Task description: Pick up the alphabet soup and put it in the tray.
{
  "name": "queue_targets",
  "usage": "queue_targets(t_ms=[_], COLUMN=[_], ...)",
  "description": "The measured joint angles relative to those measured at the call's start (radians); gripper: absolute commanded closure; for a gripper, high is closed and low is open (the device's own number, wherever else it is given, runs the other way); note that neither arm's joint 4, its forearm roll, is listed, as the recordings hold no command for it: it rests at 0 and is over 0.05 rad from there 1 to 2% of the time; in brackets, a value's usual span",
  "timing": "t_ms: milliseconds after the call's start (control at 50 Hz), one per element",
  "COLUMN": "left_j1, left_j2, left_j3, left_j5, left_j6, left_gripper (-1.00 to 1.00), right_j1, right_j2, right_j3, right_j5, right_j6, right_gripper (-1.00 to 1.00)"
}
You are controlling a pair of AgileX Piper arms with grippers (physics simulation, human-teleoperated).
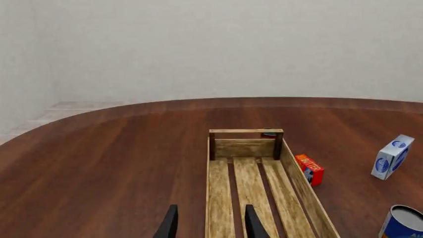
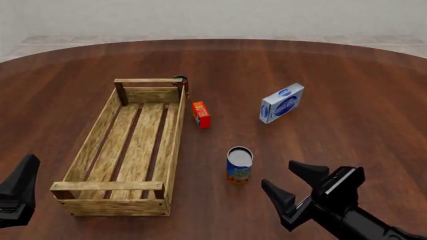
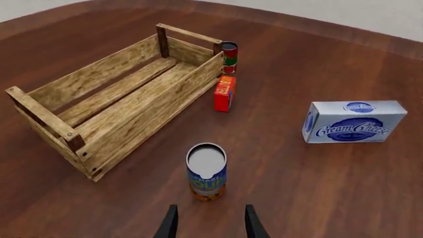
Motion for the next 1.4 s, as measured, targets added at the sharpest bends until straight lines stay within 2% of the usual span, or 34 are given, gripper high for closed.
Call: queue_targets(t_ms=[900,1400], left_j1=[0.000,0.000], left_j2=[0.000,0.000], left_j3=[0.000,0.000], left_j5=[0.000,0.000], left_j6=[0.000,0.000], left_gripper=[-1.00,-1.00], right_j1=[0.025,-0.001], right_j2=[0.105,0.171], right_j3=[-0.058,-0.108], right_j5=[-0.039,-0.040], right_j6=[-0.038,-0.058], right_gripper=[-1.00,-1.00])
